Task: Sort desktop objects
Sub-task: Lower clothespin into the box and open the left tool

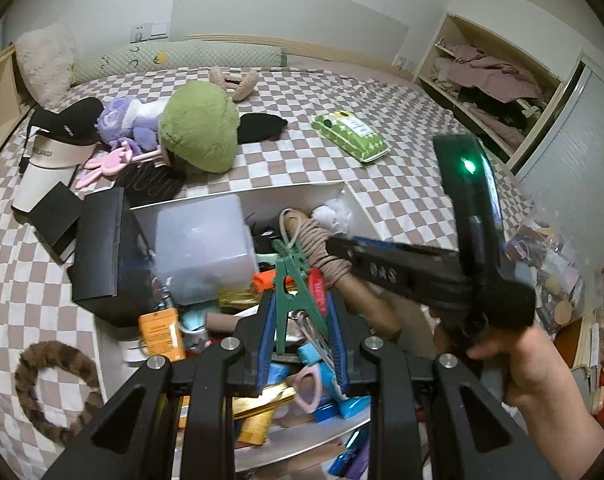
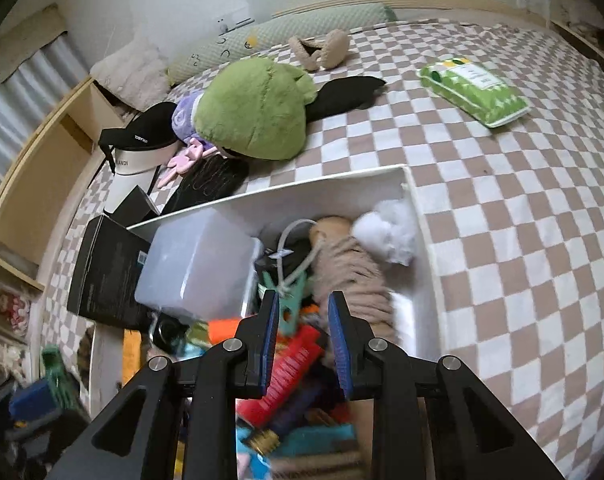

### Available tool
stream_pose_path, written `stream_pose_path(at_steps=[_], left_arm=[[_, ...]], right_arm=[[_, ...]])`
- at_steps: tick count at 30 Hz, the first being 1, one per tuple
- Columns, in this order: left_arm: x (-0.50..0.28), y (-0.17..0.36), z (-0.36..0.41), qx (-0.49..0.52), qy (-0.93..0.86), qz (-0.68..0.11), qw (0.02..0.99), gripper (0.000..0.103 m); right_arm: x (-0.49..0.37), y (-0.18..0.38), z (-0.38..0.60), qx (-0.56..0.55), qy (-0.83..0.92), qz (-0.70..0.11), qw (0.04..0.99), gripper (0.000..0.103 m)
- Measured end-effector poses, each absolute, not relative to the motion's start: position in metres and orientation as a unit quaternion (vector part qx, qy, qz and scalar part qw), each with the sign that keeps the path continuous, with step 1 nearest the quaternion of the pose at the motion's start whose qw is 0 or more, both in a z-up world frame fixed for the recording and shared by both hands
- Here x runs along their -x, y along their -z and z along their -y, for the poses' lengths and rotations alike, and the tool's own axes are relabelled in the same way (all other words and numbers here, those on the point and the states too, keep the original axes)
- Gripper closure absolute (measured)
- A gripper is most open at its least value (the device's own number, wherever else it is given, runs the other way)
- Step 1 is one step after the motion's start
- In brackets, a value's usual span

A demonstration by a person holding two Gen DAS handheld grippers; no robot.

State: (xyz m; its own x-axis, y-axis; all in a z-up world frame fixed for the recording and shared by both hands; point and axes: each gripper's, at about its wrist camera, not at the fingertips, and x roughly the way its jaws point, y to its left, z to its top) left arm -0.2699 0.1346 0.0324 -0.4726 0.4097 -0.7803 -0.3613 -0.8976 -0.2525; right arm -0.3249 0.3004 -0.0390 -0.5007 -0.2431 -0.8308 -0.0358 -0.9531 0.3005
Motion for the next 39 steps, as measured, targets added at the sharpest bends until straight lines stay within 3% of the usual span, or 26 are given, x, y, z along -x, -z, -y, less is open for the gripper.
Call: stream_pose_path(at_steps=[15,29,39], left_arm=[[0.295,-0.012,-0.192,0.480,-0.844,0.028,0.238,0.078],[0.315,0.035,-0.214,0.538,-0.813,0.024,0.223,0.078],[0.313,0.040,-0.221,0.540,-0.813,0.007,0.219,0.078]], right_arm=[[0.277,0.029,-0.314,-0.521,0.840,0.089,0.124,0.077],[0.262,0.030,-0.309,-0.532,0.830,0.056,0.157,0.077],[0.257,0.031,-0.310,-0.536,0.828,0.044,0.162,0.077]])
